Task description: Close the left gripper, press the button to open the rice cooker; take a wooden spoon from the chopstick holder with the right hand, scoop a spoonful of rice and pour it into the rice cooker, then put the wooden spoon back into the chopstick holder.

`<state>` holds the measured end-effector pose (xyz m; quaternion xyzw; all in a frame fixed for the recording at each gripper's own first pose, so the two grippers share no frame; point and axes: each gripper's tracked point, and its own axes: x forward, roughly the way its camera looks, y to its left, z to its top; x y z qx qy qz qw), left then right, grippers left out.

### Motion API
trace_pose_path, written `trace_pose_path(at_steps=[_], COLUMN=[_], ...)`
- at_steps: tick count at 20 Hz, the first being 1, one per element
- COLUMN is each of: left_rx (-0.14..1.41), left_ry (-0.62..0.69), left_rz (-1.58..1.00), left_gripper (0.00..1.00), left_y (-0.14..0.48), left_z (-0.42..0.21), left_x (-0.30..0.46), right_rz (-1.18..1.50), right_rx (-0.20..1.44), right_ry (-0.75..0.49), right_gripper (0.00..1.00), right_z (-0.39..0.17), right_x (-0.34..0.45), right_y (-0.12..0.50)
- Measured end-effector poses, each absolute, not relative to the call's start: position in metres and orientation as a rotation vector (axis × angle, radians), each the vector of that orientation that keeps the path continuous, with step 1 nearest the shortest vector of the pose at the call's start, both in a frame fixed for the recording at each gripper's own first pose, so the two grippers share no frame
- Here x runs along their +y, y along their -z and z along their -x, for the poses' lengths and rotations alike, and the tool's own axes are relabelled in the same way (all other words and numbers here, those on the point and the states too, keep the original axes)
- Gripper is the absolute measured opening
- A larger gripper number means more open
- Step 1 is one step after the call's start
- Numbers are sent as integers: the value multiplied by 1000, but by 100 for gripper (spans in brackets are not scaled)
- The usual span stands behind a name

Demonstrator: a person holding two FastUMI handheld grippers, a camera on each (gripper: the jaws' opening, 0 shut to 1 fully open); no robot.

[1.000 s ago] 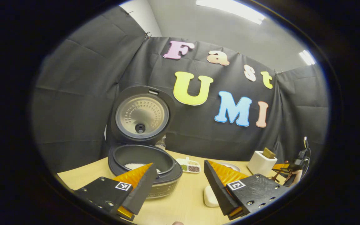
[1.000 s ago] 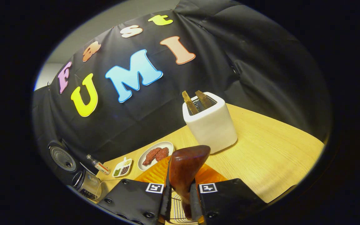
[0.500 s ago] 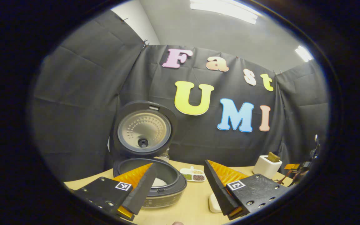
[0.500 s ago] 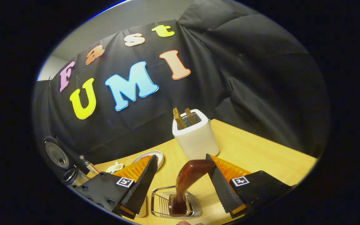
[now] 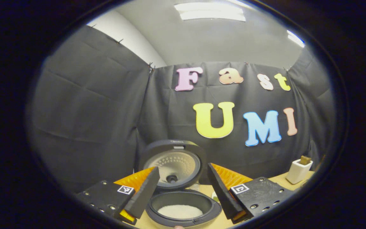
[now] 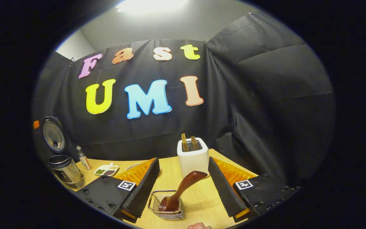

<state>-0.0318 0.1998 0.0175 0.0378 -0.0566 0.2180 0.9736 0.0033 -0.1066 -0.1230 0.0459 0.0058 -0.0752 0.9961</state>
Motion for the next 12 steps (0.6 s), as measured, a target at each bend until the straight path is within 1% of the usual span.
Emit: trace_pose_path(at_steps=[4, 8, 10, 12], left_rx=[-158, -129, -106, -73], left_ry=[-509, -508, -473, -470], left_rz=[-157, -173, -190, -157], left_gripper=[92, 93, 93, 94], left_y=[-56, -69, -74, -74], left_z=[7, -37, -62, -85], left_x=[238, 261, 268, 284], right_rz=[-42, -11, 23, 52], right_rx=[-11, 1, 7, 30], right_ry=[119, 92, 59, 56], right_gripper=[98, 98, 98, 98], right_z=[9, 15, 16, 17], right_x=[-91, -78, -66, -66], right_y=[126, 138, 144, 157])
